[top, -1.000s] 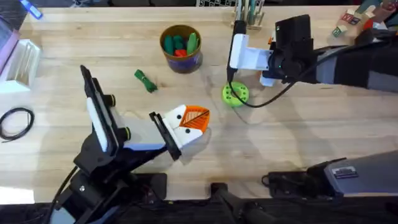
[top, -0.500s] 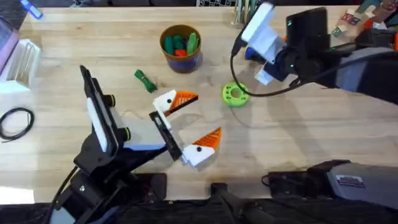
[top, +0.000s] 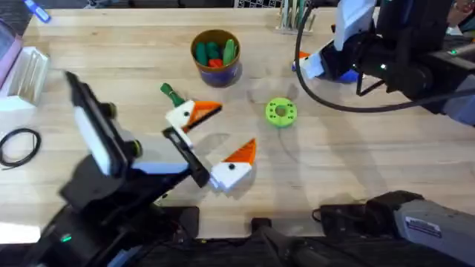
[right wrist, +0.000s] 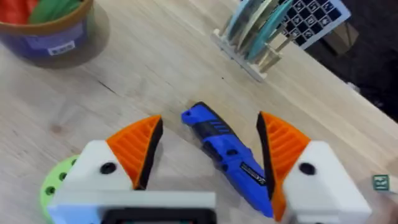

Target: Pick up the gripper from the table and insert it into the empty holder that is missing its gripper. Then pick up a screw, insert it into the mounting hole, and use the screwdriver to tighten it. Finally, clean up the table by picking up the vegetable and placing it into the bucket.

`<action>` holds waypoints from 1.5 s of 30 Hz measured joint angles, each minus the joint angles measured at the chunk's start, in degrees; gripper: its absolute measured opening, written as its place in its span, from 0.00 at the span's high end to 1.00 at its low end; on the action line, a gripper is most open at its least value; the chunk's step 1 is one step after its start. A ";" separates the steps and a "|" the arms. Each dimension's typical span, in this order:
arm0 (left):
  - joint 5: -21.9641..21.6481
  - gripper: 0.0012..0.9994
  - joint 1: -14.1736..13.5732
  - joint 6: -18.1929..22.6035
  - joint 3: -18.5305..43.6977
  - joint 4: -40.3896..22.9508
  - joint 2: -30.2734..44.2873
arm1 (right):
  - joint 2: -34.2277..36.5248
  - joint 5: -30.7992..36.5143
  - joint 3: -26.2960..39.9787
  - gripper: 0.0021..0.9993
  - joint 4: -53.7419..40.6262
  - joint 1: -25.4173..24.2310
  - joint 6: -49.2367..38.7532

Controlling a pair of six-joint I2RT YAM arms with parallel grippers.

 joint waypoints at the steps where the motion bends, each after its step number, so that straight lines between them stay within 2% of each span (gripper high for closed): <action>1: -2.29 0.01 0.00 -0.08 3.36 -3.49 1.09 | 0.00 -0.45 0.00 0.10 0.00 0.00 0.80; 5: -11.32 0.01 0.00 -0.16 16.52 -15.20 8.04 | 0.00 -1.55 0.00 0.10 0.04 0.00 4.22; 10: -22.77 0.01 0.00 -0.40 31.13 -29.52 21.75 | 0.00 -1.93 0.00 0.10 0.06 0.00 7.45; 13: -27.80 0.01 0.00 -0.84 36.43 -33.86 30.47 | -0.02 -1.97 0.00 0.10 0.06 0.00 8.21; 16: -28.21 0.01 0.00 -1.06 38.41 -33.10 37.53 | -0.01 -2.18 0.00 0.10 0.06 0.00 8.57; 19: -25.25 0.01 0.00 -1.46 38.56 -32.99 42.59 | -0.02 -2.32 0.00 0.10 0.06 0.00 8.76; 22: -23.01 0.01 0.94 -5.83 38.56 -33.08 45.72 | -0.02 -2.34 0.00 0.10 0.04 0.00 8.77; 25: -22.11 0.01 5.86 -12.75 38.58 -34.68 47.95 | -0.02 -2.34 0.00 0.10 0.04 0.00 9.32; 29: -20.42 0.01 17.04 -22.32 38.56 -37.87 52.74 | -0.02 -2.35 0.00 0.10 0.06 0.00 10.44; 32: -17.65 0.01 24.85 -27.42 38.56 -38.33 56.44 | -0.02 -2.35 0.00 0.10 0.06 0.00 10.67; 35: -15.57 0.01 30.35 -30.34 38.56 -36.55 59.95 | -0.02 -2.35 0.00 0.10 0.06 0.00 10.88; 38: -14.84 0.01 32.51 -32.36 38.57 -29.82 63.48 | -0.02 -2.35 0.00 0.10 0.07 0.00 11.04; 41: -14.26 0.01 32.81 -33.57 38.63 -20.89 68.35 | -0.02 -2.35 0.00 0.10 0.07 0.00 11.17; 45: -13.77 0.01 32.81 -36.22 38.72 -16.18 75.99 | -0.02 -2.35 0.00 0.10 0.06 0.00 11.32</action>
